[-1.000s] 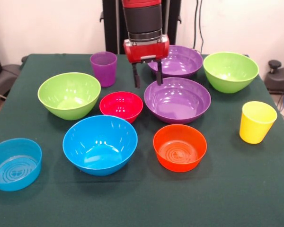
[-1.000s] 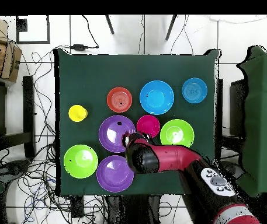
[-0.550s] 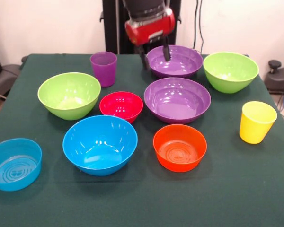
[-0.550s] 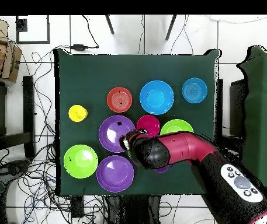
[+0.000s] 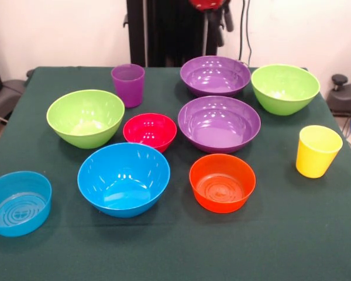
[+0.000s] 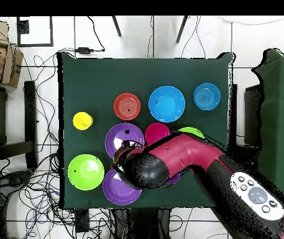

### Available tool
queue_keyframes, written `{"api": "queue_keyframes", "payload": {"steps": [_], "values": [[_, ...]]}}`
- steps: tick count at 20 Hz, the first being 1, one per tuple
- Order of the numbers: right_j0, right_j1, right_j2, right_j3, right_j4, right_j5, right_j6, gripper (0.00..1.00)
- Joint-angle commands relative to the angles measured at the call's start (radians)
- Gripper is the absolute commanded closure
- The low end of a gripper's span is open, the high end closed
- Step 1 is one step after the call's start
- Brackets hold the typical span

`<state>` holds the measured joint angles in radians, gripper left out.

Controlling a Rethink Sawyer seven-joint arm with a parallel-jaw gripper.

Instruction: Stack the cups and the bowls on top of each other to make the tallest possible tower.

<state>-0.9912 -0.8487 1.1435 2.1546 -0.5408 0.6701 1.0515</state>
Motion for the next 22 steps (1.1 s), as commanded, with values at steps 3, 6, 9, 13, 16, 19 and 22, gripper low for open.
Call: {"api": "queue_keyframes", "payload": {"steps": [3, 6, 9, 13, 16, 19, 22], "values": [[0.187, 0.217, -0.047, 0.010, -0.271, 0.134, -0.341, 0.00], [0.197, 0.229, -0.058, -0.032, -0.301, 0.173, -0.389, 0.00], [0.152, 0.289, -0.034, -0.029, -0.275, 0.202, -0.452, 0.00], [0.131, 0.212, -0.043, -0.036, -0.356, 0.279, -0.534, 0.00], [0.115, 0.159, -0.023, -0.071, -0.379, 0.322, -0.598, 0.00], [0.126, 0.166, -0.032, -0.092, -0.408, 0.344, -0.619, 0.00], [0.124, 0.219, -0.069, -0.128, -0.453, 0.354, -0.675, 0.00]]}}
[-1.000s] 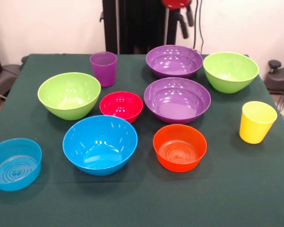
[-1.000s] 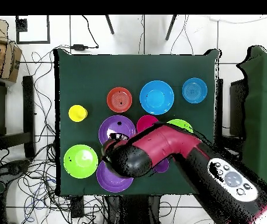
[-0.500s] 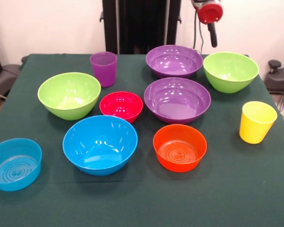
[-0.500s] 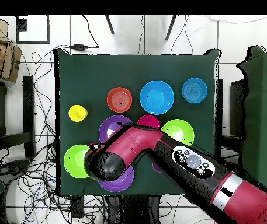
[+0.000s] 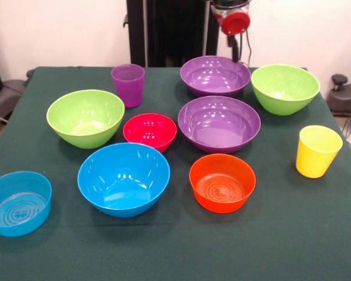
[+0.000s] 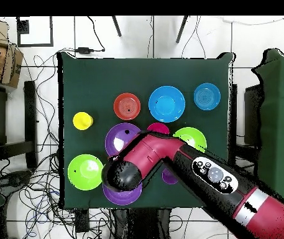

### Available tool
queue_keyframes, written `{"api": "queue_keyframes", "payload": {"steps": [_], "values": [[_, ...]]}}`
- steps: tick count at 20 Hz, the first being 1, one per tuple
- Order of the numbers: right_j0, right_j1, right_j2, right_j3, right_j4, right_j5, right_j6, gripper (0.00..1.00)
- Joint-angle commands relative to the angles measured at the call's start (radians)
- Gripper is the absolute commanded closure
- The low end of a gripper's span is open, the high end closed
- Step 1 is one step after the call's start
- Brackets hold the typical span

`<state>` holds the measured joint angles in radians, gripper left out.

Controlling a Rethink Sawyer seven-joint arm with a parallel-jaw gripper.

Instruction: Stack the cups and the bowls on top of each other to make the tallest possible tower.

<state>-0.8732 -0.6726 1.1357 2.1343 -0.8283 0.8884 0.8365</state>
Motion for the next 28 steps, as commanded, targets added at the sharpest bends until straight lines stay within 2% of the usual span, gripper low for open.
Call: {"api": "queue_keyframes", "payload": {"steps": [1, 8, 12, 14, 18, 21, 28], "values": [[0.006, 0.051, -0.071, -0.114, -0.180, 0.128, -0.458, 0.00], [-0.034, 0.079, -0.112, -0.167, -0.218, 0.123, -0.553, 0.00], [-0.062, 0.133, -0.127, -0.204, -0.214, 0.099, -0.601, 0.00], [-0.064, 0.154, -0.139, -0.219, -0.213, 0.087, -0.593, 0.00], [-0.051, 0.127, -0.165, -0.243, -0.227, 0.080, -0.530, 0.00], [-0.069, 0.121, -0.159, -0.273, -0.201, 0.075, -0.539, 0.00], [-0.086, 0.147, -0.186, -0.303, -0.244, 0.064, -0.610, 0.00]]}}
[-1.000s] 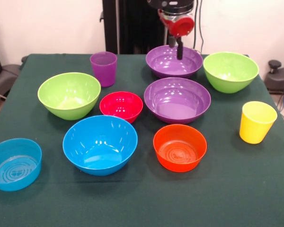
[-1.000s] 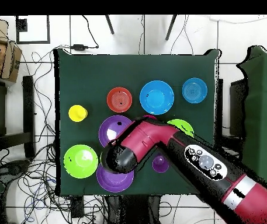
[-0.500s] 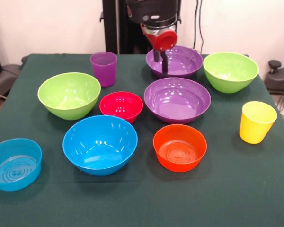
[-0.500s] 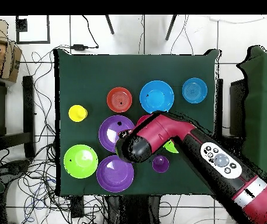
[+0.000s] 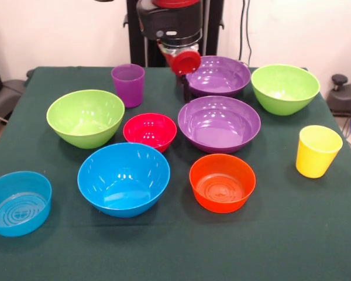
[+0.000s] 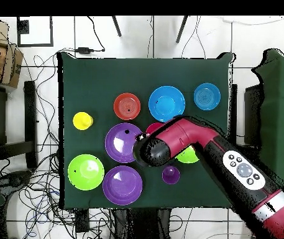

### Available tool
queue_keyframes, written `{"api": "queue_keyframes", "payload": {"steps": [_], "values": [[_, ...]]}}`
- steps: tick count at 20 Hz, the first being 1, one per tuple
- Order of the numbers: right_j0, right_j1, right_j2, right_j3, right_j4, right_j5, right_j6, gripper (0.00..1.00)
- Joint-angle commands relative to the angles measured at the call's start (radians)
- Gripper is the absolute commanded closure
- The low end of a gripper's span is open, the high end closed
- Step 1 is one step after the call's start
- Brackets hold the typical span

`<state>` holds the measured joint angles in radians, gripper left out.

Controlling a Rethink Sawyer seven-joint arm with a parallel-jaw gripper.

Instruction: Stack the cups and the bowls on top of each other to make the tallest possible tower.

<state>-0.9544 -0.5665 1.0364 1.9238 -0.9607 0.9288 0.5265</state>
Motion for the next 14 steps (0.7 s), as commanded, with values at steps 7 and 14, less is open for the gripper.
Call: {"api": "queue_keyframes", "payload": {"steps": [7, 14], "values": [[-0.032, 0.093, -0.093, -0.118, -0.129, 0.020, -0.373, 0.00], [-0.036, 0.162, -0.137, -0.140, -0.165, 0.018, -0.443, 0.00]]}}
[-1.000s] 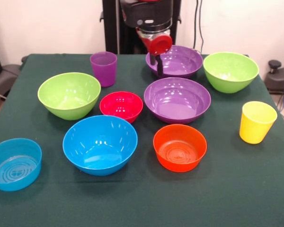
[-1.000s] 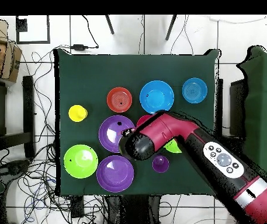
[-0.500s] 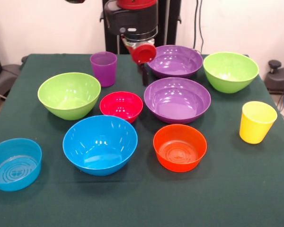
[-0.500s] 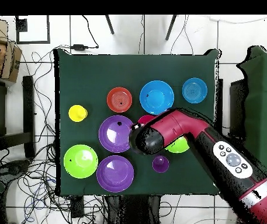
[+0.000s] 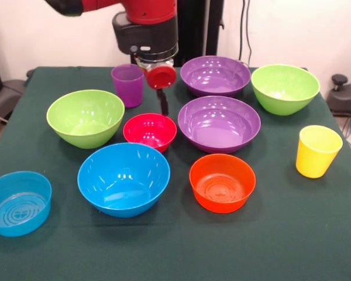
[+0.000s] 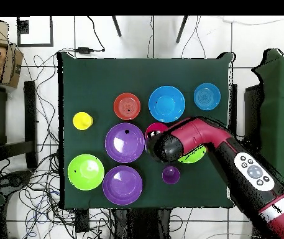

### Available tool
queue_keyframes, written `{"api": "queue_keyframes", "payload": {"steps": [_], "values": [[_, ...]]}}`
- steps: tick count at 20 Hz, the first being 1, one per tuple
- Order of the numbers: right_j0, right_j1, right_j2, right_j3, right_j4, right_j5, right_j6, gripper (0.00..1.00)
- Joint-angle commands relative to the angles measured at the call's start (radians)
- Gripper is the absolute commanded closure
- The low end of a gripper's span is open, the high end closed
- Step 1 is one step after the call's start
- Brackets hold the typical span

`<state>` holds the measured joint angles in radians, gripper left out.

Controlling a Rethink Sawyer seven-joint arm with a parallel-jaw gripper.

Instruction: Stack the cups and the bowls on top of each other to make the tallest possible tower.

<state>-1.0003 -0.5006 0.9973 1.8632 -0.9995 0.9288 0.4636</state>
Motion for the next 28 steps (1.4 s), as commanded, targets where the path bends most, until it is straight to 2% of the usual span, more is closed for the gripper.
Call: {"api": "queue_keyframes", "payload": {"steps": [1, 20, 22, 24, 25, 28], "values": [[0.011, 0.106, -0.107, -0.081, -0.133, 0.016, -0.392, 0.00], [0.029, 0.153, -0.195, -0.057, -0.235, -0.051, -0.365, 0.00], [0.032, 0.150, -0.197, -0.055, -0.242, -0.061, -0.345, 0.00], [0.040, 0.135, -0.207, -0.049, -0.253, -0.075, -0.286, 0.00], [0.064, 0.118, -0.226, -0.050, -0.271, -0.073, -0.216, 0.00], [0.081, 0.085, -0.238, -0.023, -0.275, -0.093, -0.141, 0.00]]}}
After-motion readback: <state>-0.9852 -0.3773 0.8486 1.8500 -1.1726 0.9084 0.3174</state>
